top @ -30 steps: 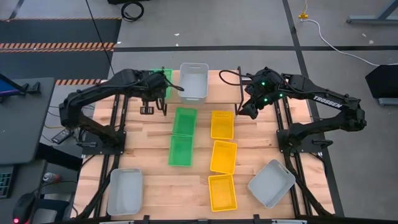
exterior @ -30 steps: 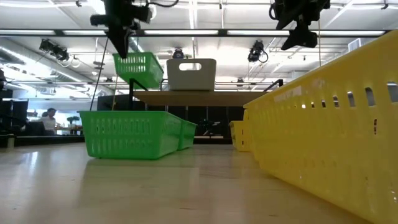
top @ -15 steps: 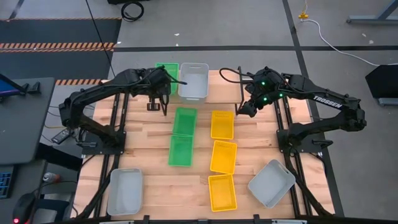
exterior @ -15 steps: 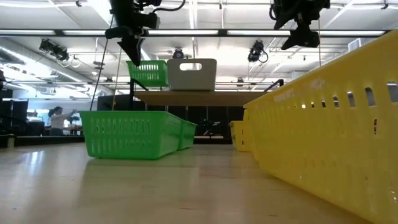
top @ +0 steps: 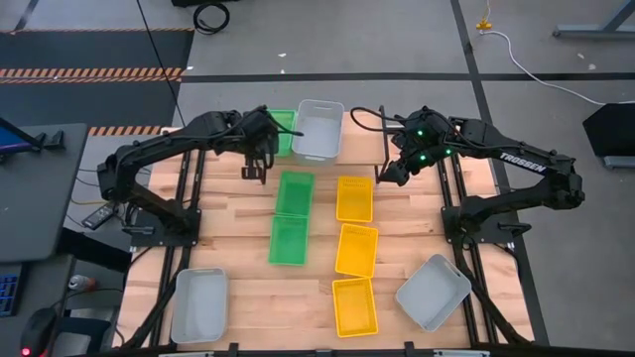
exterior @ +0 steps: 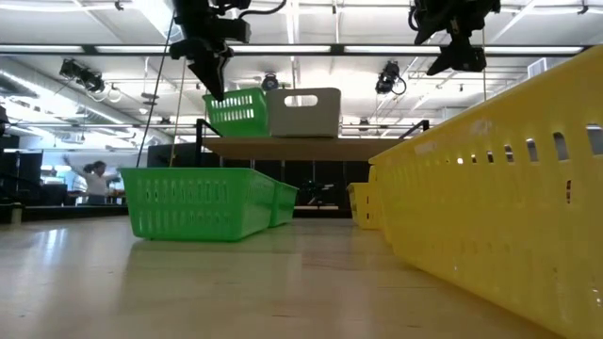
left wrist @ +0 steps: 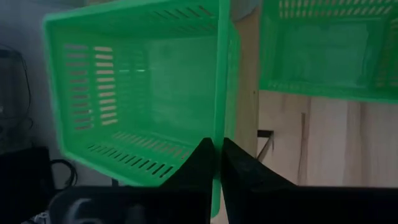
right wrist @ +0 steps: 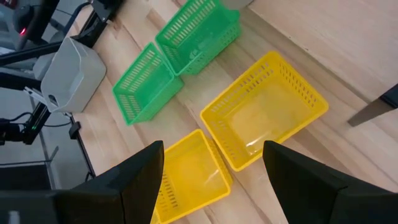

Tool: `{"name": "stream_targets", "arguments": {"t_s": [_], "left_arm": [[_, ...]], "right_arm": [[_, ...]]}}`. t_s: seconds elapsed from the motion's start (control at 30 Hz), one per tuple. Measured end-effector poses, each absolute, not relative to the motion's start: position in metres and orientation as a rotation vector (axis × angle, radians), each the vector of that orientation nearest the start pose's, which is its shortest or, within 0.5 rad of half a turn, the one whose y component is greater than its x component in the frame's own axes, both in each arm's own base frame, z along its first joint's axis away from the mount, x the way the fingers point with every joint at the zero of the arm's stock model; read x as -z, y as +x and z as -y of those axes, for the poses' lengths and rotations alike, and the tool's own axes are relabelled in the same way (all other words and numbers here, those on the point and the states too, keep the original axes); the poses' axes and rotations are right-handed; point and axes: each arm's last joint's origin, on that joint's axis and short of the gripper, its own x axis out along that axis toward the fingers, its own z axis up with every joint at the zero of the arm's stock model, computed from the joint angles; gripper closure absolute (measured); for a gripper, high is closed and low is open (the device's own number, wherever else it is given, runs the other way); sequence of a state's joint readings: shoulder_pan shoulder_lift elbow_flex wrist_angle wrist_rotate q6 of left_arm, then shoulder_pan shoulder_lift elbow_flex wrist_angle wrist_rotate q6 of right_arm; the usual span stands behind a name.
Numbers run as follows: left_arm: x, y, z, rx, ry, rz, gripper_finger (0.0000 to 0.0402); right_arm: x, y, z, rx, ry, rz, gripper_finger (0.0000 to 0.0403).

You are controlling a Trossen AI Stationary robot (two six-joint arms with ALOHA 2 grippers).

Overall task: Stack baskets on shelf by color
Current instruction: Put the bottom green bin on the shelf, then put the bottom yellow bin on the shelf

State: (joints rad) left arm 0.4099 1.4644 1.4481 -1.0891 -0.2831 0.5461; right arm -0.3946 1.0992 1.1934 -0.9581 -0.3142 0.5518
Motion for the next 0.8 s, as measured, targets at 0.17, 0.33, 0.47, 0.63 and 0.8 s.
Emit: {"name": "stream_targets", "arguments": {"t_s": [0.17,0.33,0.47,0.63,0.8], "left_arm": [[-0.335,0.254,-0.124,-0.321,0.373,-1.266,0.0381],[-0.334,0.253,-0.128,-0.370,0.319,-1.259,0.0369],[-0.334,0.253,-0.127,-0.386,0.296,-1.255,0.0353],[-0.334,0.254,-0.125,-0.423,0.239,-1.238,0.0330],[-0.345,0.252,-0.122,-0.449,0.199,-1.223,0.0294]], "right_arm": [[-0.349,0.188,0.069,0.301,0.820,-0.780,0.0124],[-0.349,0.188,0.069,0.301,0.820,-0.779,0.0124],[-0.349,0.188,0.069,0.300,0.820,-0.780,0.0124],[-0.349,0.188,0.068,0.293,0.824,-0.781,0.0124],[-0.349,0.188,0.067,0.256,0.839,-0.785,0.0124]]}}
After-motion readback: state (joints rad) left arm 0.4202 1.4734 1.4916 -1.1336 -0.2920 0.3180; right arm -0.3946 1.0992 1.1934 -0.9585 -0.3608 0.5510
